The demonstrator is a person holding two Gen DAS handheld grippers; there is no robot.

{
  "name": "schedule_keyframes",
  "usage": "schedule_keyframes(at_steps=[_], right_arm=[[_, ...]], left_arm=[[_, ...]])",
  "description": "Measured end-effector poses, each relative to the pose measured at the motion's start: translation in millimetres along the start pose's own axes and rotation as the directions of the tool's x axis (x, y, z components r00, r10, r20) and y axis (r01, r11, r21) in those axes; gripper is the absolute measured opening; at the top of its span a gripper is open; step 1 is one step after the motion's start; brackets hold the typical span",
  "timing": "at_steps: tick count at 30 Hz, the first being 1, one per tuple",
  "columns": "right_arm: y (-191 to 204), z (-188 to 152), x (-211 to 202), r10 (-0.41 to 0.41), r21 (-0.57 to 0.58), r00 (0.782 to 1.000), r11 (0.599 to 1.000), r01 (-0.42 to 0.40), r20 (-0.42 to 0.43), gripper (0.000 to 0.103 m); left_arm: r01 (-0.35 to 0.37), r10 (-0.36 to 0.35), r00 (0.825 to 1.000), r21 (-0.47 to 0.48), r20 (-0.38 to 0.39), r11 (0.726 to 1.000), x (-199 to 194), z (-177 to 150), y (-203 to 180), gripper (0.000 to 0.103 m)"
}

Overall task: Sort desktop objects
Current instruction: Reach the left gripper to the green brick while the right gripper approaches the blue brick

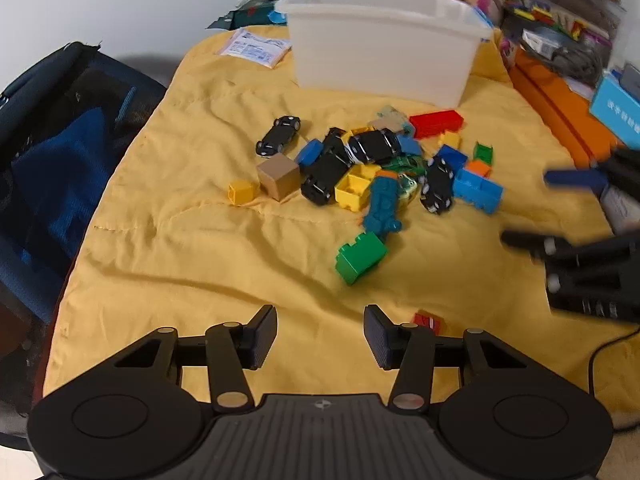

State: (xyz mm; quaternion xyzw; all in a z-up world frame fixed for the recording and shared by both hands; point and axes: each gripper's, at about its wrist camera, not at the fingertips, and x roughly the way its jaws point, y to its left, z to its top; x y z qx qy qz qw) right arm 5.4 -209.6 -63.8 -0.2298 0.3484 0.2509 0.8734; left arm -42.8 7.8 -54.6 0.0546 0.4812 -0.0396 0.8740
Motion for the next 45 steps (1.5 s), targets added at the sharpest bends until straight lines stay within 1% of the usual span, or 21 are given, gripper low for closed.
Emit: schedule_keyframes(at_steps=[3, 5, 9, 10, 13, 14, 15, 17, 18, 20, 21, 23, 25, 27, 31, 34, 36, 38, 40, 43, 45], right_arm=[[-4, 1, 3, -0.013, -0.021, 0.999, 1.000, 0.014, 0.043, 0.069], [-10, 1, 10, 0.012, -0.014, 1.000, 1.000, -0.012, 0.025, 0.058], [-16, 1, 24, 0.044, 0.012, 0.998, 0.999, -0.044, -0.042, 0.048], [-20, 0, 26, 0.057, 0.032, 0.997, 0.998, -0.055, -0.046, 0.046], [-26, -3, 25, 0.078, 0.070, 0.997, 0.995, -0.077, -0.024, 0.046], [-27, -5, 23, 0.089, 0.078, 0.996, 0.993, -0.088, -0.014, 0.042], [-28, -4, 22, 0.098, 0.085, 0.995, 0.992, -0.097, -0.005, 0.039], [-29, -6, 22, 0.105, 0.094, 0.994, 0.990, -0.105, 0.002, 0.033], [-29, -7, 22, 0.109, 0.104, 0.994, 0.989, -0.108, -0.005, 0.031], [-32, -8, 24, 0.123, 0.131, 0.992, 0.984, -0.120, -0.019, 0.026], [-33, -7, 25, 0.127, 0.141, 0.992, 0.982, -0.122, -0.024, 0.026], [-36, -7, 27, 0.138, 0.160, 0.990, 0.978, -0.132, -0.029, 0.026], [-36, -6, 28, 0.137, 0.172, 0.990, 0.976, -0.130, -0.026, 0.026], [-36, -5, 28, 0.133, 0.165, 0.991, 0.978, -0.128, -0.018, 0.026], [-28, -4, 28, 0.121, 0.108, 0.993, 0.987, -0.119, -0.011, 0.026], [-19, -4, 32, 0.077, 0.016, 0.997, 0.997, -0.077, -0.014, 0.027], [-12, -3, 36, 0.040, -0.062, 0.999, 0.997, -0.041, -0.008, 0.033], [-6, -2, 41, 0.016, -0.119, 1.000, 0.993, -0.016, -0.001, 0.038], [-4, 0, 49, 0.003, -0.145, 1.000, 0.989, -0.004, -0.010, 0.040], [-2, 1, 61, -0.013, -0.177, 0.999, 0.984, 0.006, -0.037, 0.046], [-1, -1, 72, -0.023, -0.206, 0.997, 0.978, 0.008, -0.070, 0.039]], left_arm=[[-0.047, 0.052, 0.995, 0.065, -0.083, 0.997, 7, 2, -13, 0.051], [-0.077, 0.080, 0.996, 0.079, -0.040, 0.994, 0, 4, -16, 0.051], [-0.007, 0.003, 0.999, 0.094, 0.049, 0.996, -2, 25, -16, 0.051], [-0.012, 0.005, 0.998, 0.098, 0.069, 0.995, 0, 30, -16, 0.051], [-0.088, 0.073, 0.990, 0.128, 0.117, 0.988, 17, 43, -19, 0.051], [-0.092, 0.076, 0.989, 0.128, 0.124, 0.987, 23, 47, -17, 0.051], [-0.078, 0.063, 0.991, 0.118, 0.121, 0.990, 29, 52, -15, 0.051], [-0.015, 0.009, 0.998, 0.083, 0.068, 0.996, 39, 54, -10, 0.049], [0.012, -0.015, 0.999, 0.070, 0.041, 0.997, 41, 54, -9, 0.039], [0.076, -0.076, 0.997, 0.056, 0.010, 0.996, 45, 45, -8, 0.034], [0.103, -0.104, 0.995, 0.051, 0.012, 0.993, 43, 40, -8, 0.034], [0.149, -0.148, 0.989, 0.035, -0.028, 0.988, 46, 32, -11, 0.034], [0.175, -0.174, 0.984, 0.050, -0.030, 0.983, 44, 25, -15, 0.033], [0.215, -0.214, 0.976, 0.021, -0.026, 0.976, 40, 20, -11, 0.033], [0.203, -0.203, 0.979, -0.022, 0.007, 0.979, 35, 19, 1, 0.033], [0.205, -0.205, 0.978, 0.003, 0.037, 0.979, 33, 25, 0, 0.034], [0.232, -0.233, 0.972, 0.020, 0.037, 0.973, 36, 31, -3, 0.038], [0.219, -0.220, 0.975, 0.042, 0.019, 0.975, 42, 33, -6, 0.038], [0.216, -0.216, 0.976, 0.049, 0.001, 0.975, 45, 32, -8, 0.038], [0.235, -0.236, 0.972, 0.046, 0.022, 0.971, 38, 31, -7, 0.040], [0.226, -0.228, 0.973, 0.061, 0.041, 0.972, 34, 30, -9, 0.046]])
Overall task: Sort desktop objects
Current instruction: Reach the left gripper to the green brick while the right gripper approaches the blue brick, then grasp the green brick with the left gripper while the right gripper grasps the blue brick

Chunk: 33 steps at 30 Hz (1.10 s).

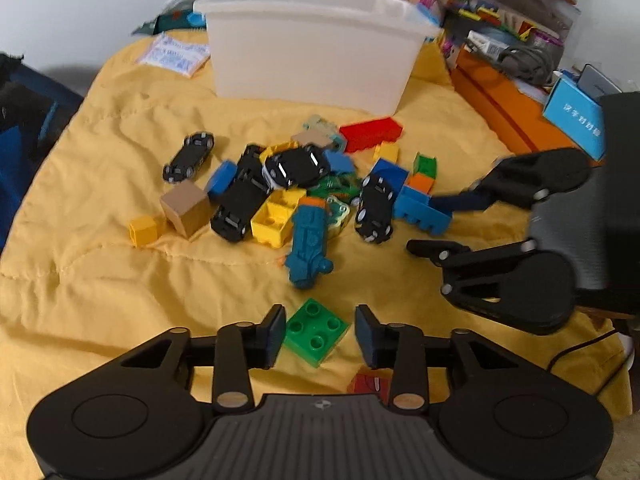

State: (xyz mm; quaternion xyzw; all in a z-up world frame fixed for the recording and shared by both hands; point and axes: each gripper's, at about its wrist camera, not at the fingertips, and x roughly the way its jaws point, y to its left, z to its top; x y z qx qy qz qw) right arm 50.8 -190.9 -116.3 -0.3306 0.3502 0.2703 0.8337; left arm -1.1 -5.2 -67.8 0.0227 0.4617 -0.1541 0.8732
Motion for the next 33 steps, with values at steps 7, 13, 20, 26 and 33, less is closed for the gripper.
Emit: schedule_keyframes(at_steps=[7, 13, 20, 26, 33], right_arm=[[-33, 1, -20, 0.299, 0.289, 0.954, 0.913, -0.288, 0.004, 0.008], [-42, -11, -20, 0.350, 0.440, 0.936, 0.838, -0.323, 0.020, 0.009], [-71, -12, -38, 0.195, 0.533, 0.975, 0.817, -0.219, 0.101, 0.039], [-110, -39, -12, 0.261, 0.787, 0.957, 0.560, -0.259, 0.130, 0.033], [-68, -25, 1, 0.392, 0.667, 0.917, 0.663, -0.339, 0.077, 0.033]], left_arm=[[-0.049, 0.052, 0.998, 0.095, -0.032, 0.994, 10, -5, -12, 0.046], [-0.127, 0.137, 0.990, 0.166, -0.045, 0.978, 23, -8, -17, 0.035], [-0.081, 0.087, 0.995, 0.099, -0.055, 0.992, 20, -11, -10, 0.033], [-0.067, 0.070, 0.997, 0.103, -0.034, 0.992, 12, -10, -17, 0.034], [-0.030, 0.032, 0.999, 0.128, -0.019, 0.991, 3, -7, -29, 0.034]])
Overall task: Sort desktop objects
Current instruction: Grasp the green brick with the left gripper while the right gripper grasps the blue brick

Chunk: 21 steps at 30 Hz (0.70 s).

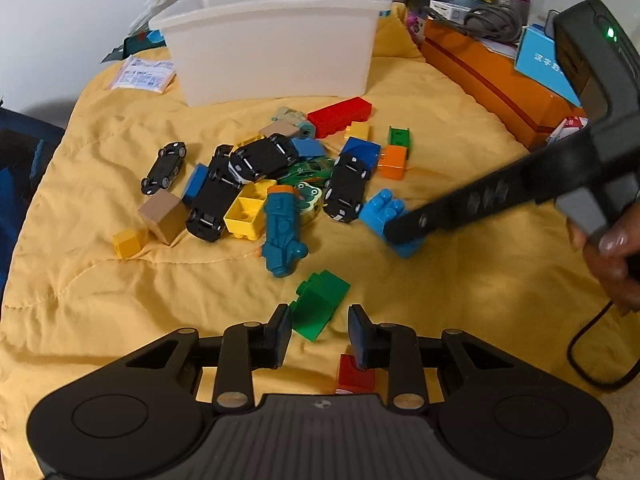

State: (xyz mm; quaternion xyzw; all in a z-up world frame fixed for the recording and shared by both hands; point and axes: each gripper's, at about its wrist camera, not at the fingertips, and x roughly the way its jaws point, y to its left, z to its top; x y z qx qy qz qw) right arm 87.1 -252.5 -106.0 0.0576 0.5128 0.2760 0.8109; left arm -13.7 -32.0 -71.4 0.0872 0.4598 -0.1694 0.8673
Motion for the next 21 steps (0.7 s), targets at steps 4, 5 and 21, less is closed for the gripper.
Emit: schedule_keyframes(at_steps=[4, 5, 21], right_arm=[[13, -8, 3, -0.016, -0.094, 1.000, 0.995, 0.014, -0.023, 0.033], [13, -11, 2, -0.023, -0.105, 1.000, 0.994, 0.020, -0.022, 0.033], [19, -17, 1, -0.045, -0.154, 0.999, 0.987, 0.048, 0.022, 0.039]], left_arm=[[0.075, -0.075, 0.997, -0.008, -0.016, 0.997, -4, -2, 1, 0.035], [0.092, -0.092, 0.996, -0.009, -0.022, 0.996, -4, -3, 0, 0.035], [0.006, -0.007, 1.000, 0.069, 0.004, 0.998, 23, 19, -1, 0.029]])
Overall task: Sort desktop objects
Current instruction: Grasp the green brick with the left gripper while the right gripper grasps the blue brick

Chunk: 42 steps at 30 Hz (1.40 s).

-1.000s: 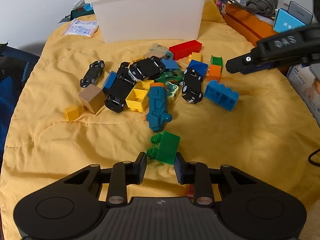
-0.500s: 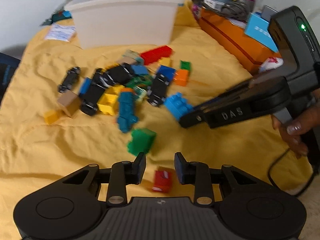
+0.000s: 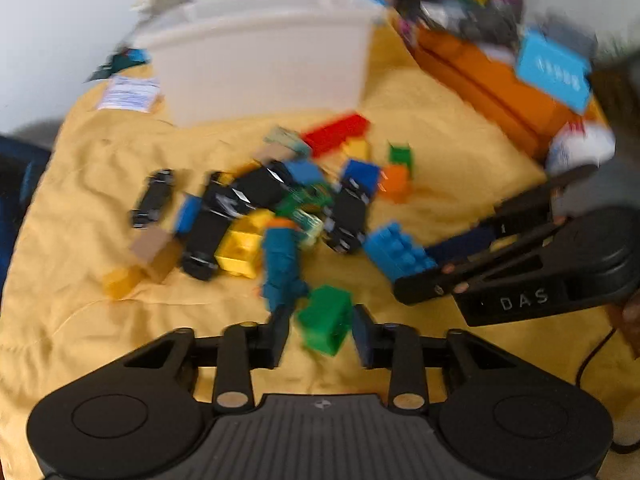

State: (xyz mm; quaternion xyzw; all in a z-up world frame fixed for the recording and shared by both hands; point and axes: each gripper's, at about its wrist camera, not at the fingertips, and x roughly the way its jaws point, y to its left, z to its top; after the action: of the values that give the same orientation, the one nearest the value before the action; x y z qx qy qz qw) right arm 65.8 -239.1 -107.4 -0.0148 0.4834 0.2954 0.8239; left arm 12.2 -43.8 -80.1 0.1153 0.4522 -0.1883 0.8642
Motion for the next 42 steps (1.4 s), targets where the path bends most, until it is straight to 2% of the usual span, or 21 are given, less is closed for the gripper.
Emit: schedule_keyframes(at_steps=[4, 5, 7, 9, 10, 11, 12, 13, 14, 16, 18, 20, 22, 24, 28, 29, 30, 34, 36, 40, 42], right_arm=[[1, -2, 0, 0.008, -0.006, 1.000, 1.000, -0.008, -0.001, 0.034], [2, -2, 0, 0.008, -0.012, 1.000, 1.000, -0.008, 0.005, 0.029], [4, -1, 1, -0.005, -0.039, 1.000, 0.999, 0.005, 0.007, 0.029], [9, -2, 0, -0.035, -0.083, 0.999, 0.996, 0.036, 0.011, 0.028], [12, -2, -1, -0.051, -0.107, 0.999, 0.993, 0.052, 0.009, 0.028], [15, -2, -2, -0.066, -0.127, 0.998, 0.990, 0.067, 0.008, 0.028], [17, -3, -4, -0.081, -0.142, 0.997, 0.987, 0.082, 0.009, 0.028], [18, -4, -7, -0.096, -0.157, 0.995, 0.983, 0.097, 0.012, 0.028], [20, -4, -8, -0.111, -0.171, 0.994, 0.979, 0.112, 0.013, 0.028], [20, -6, -10, -0.122, -0.178, 0.992, 0.976, 0.122, 0.013, 0.028], [19, -7, -10, -0.114, -0.167, 0.994, 0.980, 0.112, 0.000, 0.028], [20, -8, -12, -0.109, -0.160, 0.994, 0.981, 0.108, -0.002, 0.028], [21, -8, -15, -0.096, -0.160, 0.995, 0.983, 0.094, -0.003, 0.028], [24, -8, -17, -0.079, -0.157, 0.997, 0.985, 0.077, -0.009, 0.028], [30, -7, -15, -0.077, -0.169, 0.997, 0.983, 0.073, -0.015, 0.030], [31, -6, -14, -0.084, -0.174, 0.996, 0.981, 0.080, -0.016, 0.030], [31, -6, -11, -0.097, -0.177, 0.995, 0.980, 0.093, -0.013, 0.032], [27, -7, -2, -0.112, -0.162, 0.993, 0.981, 0.105, -0.031, 0.036], [26, -9, 0, -0.111, -0.158, 0.993, 0.982, 0.104, -0.038, 0.036], [24, -10, 1, -0.103, -0.147, 0.994, 0.984, 0.098, -0.030, 0.037], [26, -10, 5, -0.114, -0.166, 0.993, 0.980, 0.106, -0.036, 0.036]], left_arm=[[0.023, -0.023, 1.000, 0.062, 0.002, 0.998, 0, -11, -18, 0.026], [-0.004, 0.003, 1.000, 0.079, 0.014, 0.997, -2, -12, -21, 0.026], [-0.113, 0.108, 0.993, 0.120, 0.051, 0.986, -11, -13, -22, 0.026], [-0.238, 0.232, 0.971, 0.158, 0.060, 0.958, -14, -13, -19, 0.026], [-0.295, 0.291, 0.955, 0.195, 0.054, 0.935, -13, -15, -17, 0.026], [-0.359, 0.359, 0.932, 0.260, 0.049, 0.896, -9, -18, -18, 0.026], [-0.422, 0.431, 0.900, 0.352, 0.056, 0.835, -3, -24, -23, 0.026], [-0.451, 0.471, 0.880, 0.424, 0.063, 0.786, 2, -31, -26, 0.026], [-0.445, 0.485, 0.873, 0.489, 0.050, 0.750, 8, -38, -30, 0.026], [-0.404, 0.469, 0.883, 0.548, 0.023, 0.733, 13, -49, -38, 0.030], [-0.373, 0.425, 0.905, 0.518, 0.020, 0.770, 5, -52, -41, 0.036], [-0.304, 0.340, 0.940, 0.407, -0.017, 0.861, -10, -47, -33, 0.039], [-0.246, 0.265, 0.963, 0.255, -0.045, 0.935, -22, -41, -17, 0.039], [-0.223, 0.229, 0.973, 0.122, -0.042, 0.967, -29, -37, 0, 0.039], [-0.238, 0.239, 0.971, 0.016, -0.023, 0.971, -20, -32, 20, 0.040], [-0.234, 0.234, 0.972, 0.007, -0.017, 0.972, -15, -32, 22, 0.044], [-0.221, 0.221, 0.975, -0.005, -0.009, 0.975, -15, -31, 22, 0.049], [-0.138, 0.138, 0.990, -0.052, -0.003, 0.989, -6, -36, 28, 0.052], [-0.144, 0.143, 0.989, -0.042, -0.024, 0.989, 0, -39, 27, 0.051], [-0.128, 0.128, 0.992, -0.031, -0.001, 0.991, -3, -40, 26, 0.050], [-0.111, 0.110, 0.994, -0.056, -0.009, 0.992, 2, -39, 30, 0.037]])
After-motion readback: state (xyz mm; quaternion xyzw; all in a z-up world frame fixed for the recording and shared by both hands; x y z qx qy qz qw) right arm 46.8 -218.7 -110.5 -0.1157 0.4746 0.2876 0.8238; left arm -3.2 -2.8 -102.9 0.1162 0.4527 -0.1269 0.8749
